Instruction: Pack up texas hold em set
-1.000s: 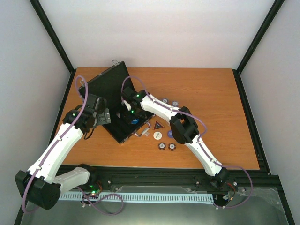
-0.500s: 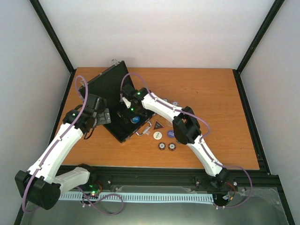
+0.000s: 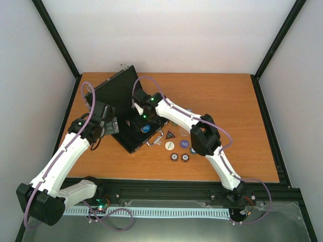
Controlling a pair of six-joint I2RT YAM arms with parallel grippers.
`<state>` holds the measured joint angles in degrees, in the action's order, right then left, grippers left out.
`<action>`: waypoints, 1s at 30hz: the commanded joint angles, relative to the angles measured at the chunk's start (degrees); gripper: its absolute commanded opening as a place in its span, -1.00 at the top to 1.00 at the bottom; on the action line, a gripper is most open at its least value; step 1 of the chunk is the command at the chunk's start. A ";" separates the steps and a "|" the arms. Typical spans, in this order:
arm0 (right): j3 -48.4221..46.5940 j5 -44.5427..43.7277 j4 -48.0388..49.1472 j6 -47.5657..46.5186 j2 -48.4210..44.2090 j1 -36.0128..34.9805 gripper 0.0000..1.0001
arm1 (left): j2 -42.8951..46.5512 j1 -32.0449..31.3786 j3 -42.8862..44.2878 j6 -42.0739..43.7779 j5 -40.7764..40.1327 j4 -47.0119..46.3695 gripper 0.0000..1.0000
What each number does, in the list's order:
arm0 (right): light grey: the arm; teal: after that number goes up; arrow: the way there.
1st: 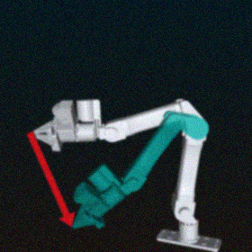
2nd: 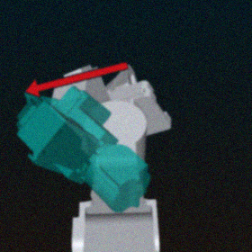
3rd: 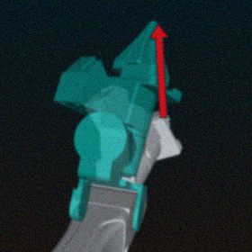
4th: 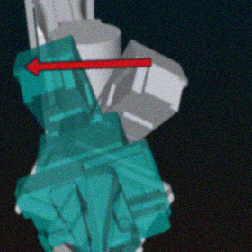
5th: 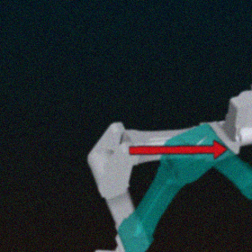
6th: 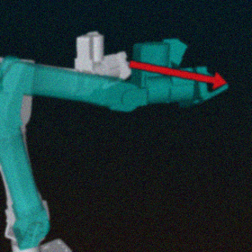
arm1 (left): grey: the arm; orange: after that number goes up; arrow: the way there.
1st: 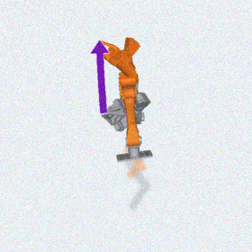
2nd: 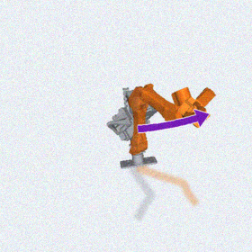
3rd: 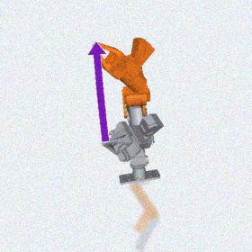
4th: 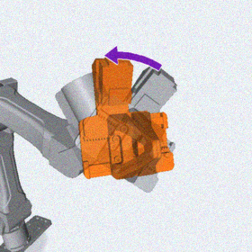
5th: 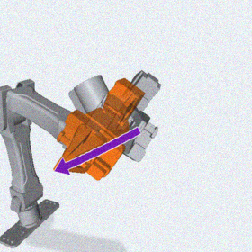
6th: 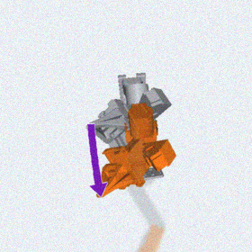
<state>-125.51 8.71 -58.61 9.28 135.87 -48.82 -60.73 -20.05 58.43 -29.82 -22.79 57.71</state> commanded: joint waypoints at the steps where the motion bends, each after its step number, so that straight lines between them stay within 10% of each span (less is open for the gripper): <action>1: 5.00 -7.87 -2.46 0.45 -6.94 0.19 -1.00 | 1.10 0.23 0.27 -0.50 -1.38 0.64 -0.99; 16: 45.08 -10.91 1.53 3.80 -33.08 2.35 -0.96 | -0.49 0.30 -1.24 -1.03 1.93 -1.13 -1.00; 30: 57.02 -11.21 9.41 3.22 -35.06 7.94 -0.84 | -1.93 0.28 -1.69 -1.88 2.89 -2.12 -0.99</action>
<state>-68.77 -1.98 -52.97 13.45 101.08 -41.41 -62.33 -19.99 56.71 -30.35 -20.05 56.71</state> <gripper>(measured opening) 0.928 0.997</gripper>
